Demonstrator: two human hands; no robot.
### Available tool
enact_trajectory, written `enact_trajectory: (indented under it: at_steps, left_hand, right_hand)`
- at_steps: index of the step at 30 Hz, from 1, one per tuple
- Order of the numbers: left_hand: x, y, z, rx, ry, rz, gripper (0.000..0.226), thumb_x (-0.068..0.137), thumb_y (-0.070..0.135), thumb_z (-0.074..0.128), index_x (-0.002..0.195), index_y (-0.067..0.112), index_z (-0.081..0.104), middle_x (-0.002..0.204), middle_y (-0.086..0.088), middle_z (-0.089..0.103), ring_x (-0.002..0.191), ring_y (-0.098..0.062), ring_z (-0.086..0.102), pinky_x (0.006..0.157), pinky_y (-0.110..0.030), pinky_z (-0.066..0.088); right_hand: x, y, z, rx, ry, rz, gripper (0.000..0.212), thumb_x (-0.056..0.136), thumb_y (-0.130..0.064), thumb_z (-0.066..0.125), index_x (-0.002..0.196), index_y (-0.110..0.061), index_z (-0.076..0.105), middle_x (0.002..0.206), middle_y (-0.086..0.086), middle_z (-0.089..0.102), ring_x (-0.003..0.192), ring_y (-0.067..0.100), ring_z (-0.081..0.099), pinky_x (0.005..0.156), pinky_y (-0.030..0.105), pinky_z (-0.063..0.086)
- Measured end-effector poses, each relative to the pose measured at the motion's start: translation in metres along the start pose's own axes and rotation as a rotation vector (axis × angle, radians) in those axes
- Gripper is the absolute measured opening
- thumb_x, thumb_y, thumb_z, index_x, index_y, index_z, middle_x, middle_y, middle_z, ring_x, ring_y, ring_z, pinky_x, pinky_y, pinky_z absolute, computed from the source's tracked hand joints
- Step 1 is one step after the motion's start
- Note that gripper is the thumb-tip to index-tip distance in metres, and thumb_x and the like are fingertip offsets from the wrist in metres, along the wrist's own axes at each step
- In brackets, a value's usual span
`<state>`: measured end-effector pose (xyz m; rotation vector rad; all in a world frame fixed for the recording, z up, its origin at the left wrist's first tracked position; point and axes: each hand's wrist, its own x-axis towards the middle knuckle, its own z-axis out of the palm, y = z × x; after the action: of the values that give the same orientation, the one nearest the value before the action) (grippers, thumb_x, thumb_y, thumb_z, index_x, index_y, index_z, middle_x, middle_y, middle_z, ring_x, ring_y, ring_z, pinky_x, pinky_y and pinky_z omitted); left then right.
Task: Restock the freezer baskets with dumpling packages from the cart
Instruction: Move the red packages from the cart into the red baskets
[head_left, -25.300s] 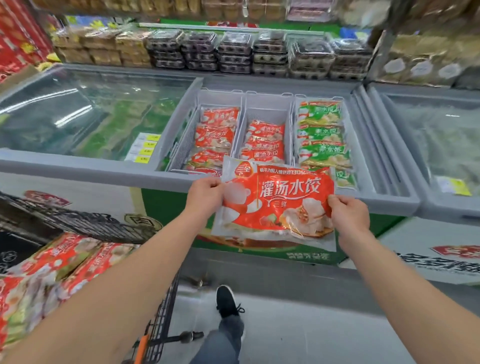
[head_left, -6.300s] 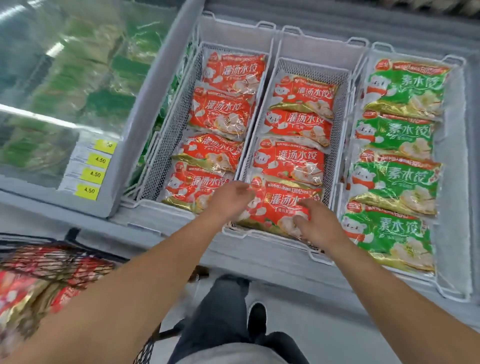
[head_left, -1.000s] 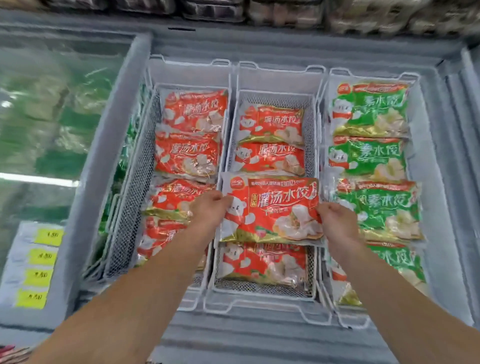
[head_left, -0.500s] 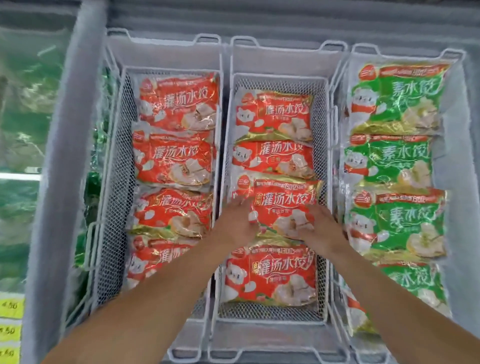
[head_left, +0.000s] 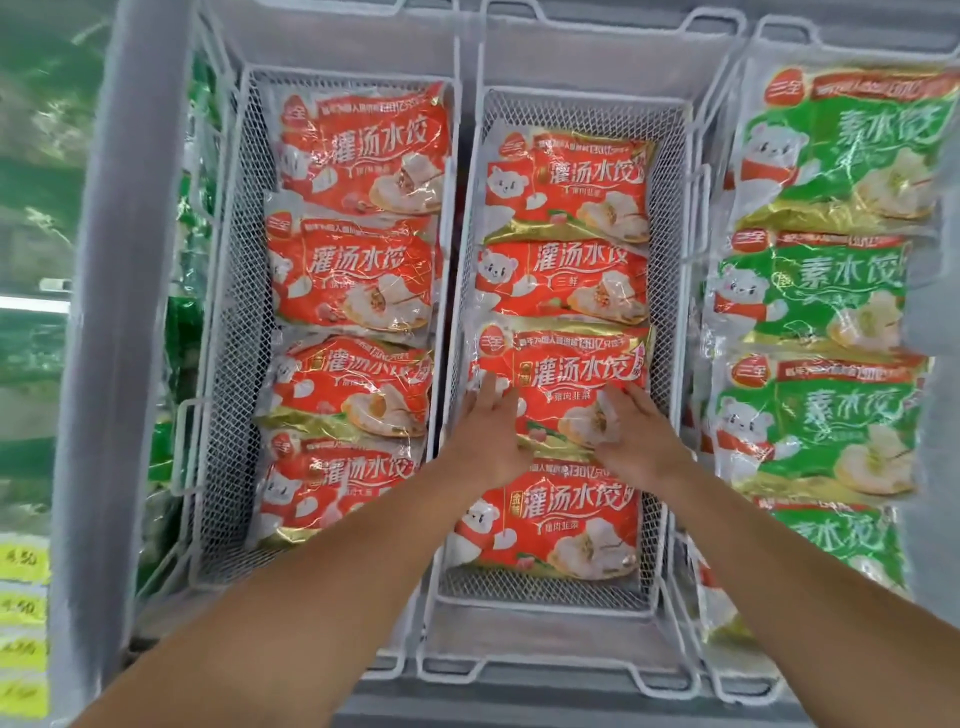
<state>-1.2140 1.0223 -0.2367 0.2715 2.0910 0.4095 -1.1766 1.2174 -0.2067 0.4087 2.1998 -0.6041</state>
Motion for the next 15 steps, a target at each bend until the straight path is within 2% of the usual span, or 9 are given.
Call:
enact_trajectory:
  at_steps: [3,5,7,9,12,15]
  left_hand:
    - [-0.006,0.002,-0.005,-0.049,0.022,-0.004,0.088,0.092,0.041,0.062,0.159,0.022,0.008,0.167,-0.006,-0.003,0.153,-0.030,0.002,0.123,-0.039,0.014]
    - [-0.017,0.007,-0.007,-0.054,0.052,0.007,0.084,0.094,0.044,0.059,0.158,0.019,0.012,0.165,-0.008,0.013,0.151,-0.030,0.016,0.120,-0.040,0.022]
    - [-0.029,0.013,-0.007,-0.050,0.087,0.012,0.078,0.096,0.047,0.053,0.158,0.016,0.017,0.159,-0.011,0.031,0.141,-0.031,0.038,0.110,-0.038,0.036]
    - [-0.044,0.019,-0.004,-0.086,0.111,0.001,0.074,0.096,0.045,0.052,0.157,0.016,0.020,0.153,-0.012,0.042,0.126,-0.029,0.055,0.095,-0.032,0.045]
    - [-0.071,0.025,0.002,-0.126,0.180,0.010,0.069,0.097,0.041,0.051,0.155,0.015,0.025,0.149,-0.012,0.047,0.120,-0.028,0.059,0.094,-0.031,0.048]
    - [-0.105,0.028,0.012,-0.162,0.279,0.015,0.066,0.098,0.042,0.052,0.155,0.015,0.030,0.150,-0.010,0.048,0.120,-0.028,0.059,0.091,-0.028,0.047]
  right_hand:
    - [-0.016,-0.003,-0.006,0.001,0.013,0.013,0.070,0.092,-0.025,0.060,0.153,-0.019,0.027,0.162,0.002,0.018,0.150,0.022,0.016,0.116,0.034,0.027]
    - [-0.030,0.000,-0.009,0.031,0.035,0.021,0.071,0.092,-0.029,0.060,0.154,-0.019,0.027,0.163,0.001,0.019,0.149,0.022,0.020,0.115,0.030,0.026]
    - [-0.045,0.005,-0.010,0.033,0.064,0.012,0.071,0.091,-0.034,0.062,0.153,-0.019,0.030,0.161,0.002,0.024,0.145,0.024,0.029,0.114,0.030,0.028]
    - [-0.062,0.009,-0.009,0.010,0.078,-0.007,0.069,0.092,-0.035,0.061,0.152,-0.016,0.034,0.158,0.005,0.030,0.141,0.026,0.035,0.114,0.031,0.030]
    - [-0.086,0.012,-0.008,-0.052,0.108,-0.079,0.064,0.094,-0.032,0.059,0.150,-0.011,0.037,0.154,0.011,0.035,0.139,0.028,0.038,0.114,0.031,0.031]
    - [-0.112,0.013,-0.004,-0.079,0.129,-0.134,0.061,0.095,-0.029,0.056,0.149,-0.010,0.037,0.156,0.012,0.031,0.142,0.029,0.033,0.117,0.032,0.028]
